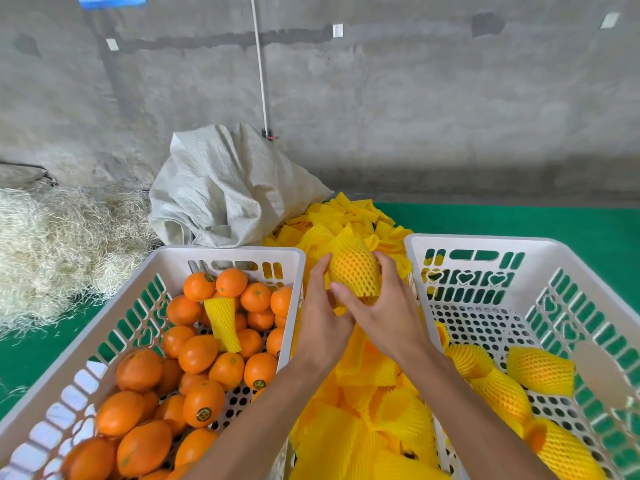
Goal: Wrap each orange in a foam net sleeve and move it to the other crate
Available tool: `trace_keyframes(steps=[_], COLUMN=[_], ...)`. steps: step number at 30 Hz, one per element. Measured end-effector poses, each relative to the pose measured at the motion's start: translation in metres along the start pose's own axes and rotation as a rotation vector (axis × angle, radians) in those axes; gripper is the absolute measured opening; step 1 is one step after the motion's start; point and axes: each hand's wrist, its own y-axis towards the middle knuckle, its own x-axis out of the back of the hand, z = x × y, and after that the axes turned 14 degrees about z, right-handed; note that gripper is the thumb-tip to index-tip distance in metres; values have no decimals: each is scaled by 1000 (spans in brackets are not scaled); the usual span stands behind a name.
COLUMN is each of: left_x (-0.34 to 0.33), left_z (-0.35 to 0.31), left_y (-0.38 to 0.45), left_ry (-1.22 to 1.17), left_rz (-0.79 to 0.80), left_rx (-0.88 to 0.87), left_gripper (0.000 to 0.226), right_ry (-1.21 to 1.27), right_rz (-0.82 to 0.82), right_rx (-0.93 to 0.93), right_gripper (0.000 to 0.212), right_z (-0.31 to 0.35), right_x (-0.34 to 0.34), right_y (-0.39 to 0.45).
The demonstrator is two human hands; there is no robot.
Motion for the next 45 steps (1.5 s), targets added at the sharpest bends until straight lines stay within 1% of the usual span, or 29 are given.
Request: trace_keyframes(steps=[1, 2, 4, 5, 6, 7, 8, 10, 15, 19, 21, 26, 31, 33, 35, 37, 39, 41, 43, 44, 45], left_x=[1, 4, 11, 15, 17, 18, 17, 14, 16, 16, 16, 16, 16, 16, 15, 15, 15, 15, 14, 13, 13], left_z=[-2, -2, -1, 0, 1, 0, -1, -4, -7, -6, -5, -6, -2, 2, 4, 5, 4, 5, 5, 5, 6], left_y=[-1, -1, 1, 1, 2, 2, 1, 0, -2, -4, -3, -4, -1, -3, -3, -3, -2, -3, -3, -3, -3], left_ry=[31, 99, 324, 415, 482, 539, 584, 627, 650, 660, 660, 654, 673, 698, 718, 728, 738, 744, 749, 753, 761], left_rz=[35, 47, 2, -31, -61, -84, -89, -65, -74, -30, -24, -32, -7, 5, -2, 3, 9, 14, 18, 25, 37], left_rx=[-19, -42, -115, -143, -140, -110, -74, -17, 39, 86, 94, 104, 137, 131, 118, 115, 113, 111, 100, 101, 109], left_gripper=[79, 78, 63, 54, 46, 42, 40, 39, 34, 31, 29, 26, 25, 19, 14, 14, 16, 18, 18, 18, 18], right_ry=[-20, -119, -394, -481, -513, -509, -501, -522, -543, -574, -554, -500, -469, -504, -541, -565, -567, -514, -460, -457, -472], right_rz=[-33, -88, -258, -360, -439, -484, -494, -440, -166, 39, 56, 15, 21, 71, 113, 87, -18, -194, -367, -406, -407], right_rx=[20, 67, 156, 147, 97, 28, -44, -172, -462, -597, -619, -661, -828, -916, -958, -930, -806, -570, -242, -84, 53], right_gripper=[89, 85, 78, 76, 75, 75, 76, 75, 77, 69, 67, 60, 67, 67, 71, 70, 65, 60, 50, 45, 40], right_z=[-1, -2, -10, -17, -25, -34, -45, -69, -115, -131, -132, -130, -131, -133, -133, -126, -113, -92, -68, -55, -44], right_x=[4, 10, 27, 37, 48, 57, 65, 75, 65, 49, 48, 47, 48, 46, 46, 49, 56, 63, 66, 64, 61], right_y=[1, 3, 9, 12, 14, 16, 17, 16, 5, 2, 2, -2, -5, -8, -9, -6, 2, 12, 18, 20, 21])
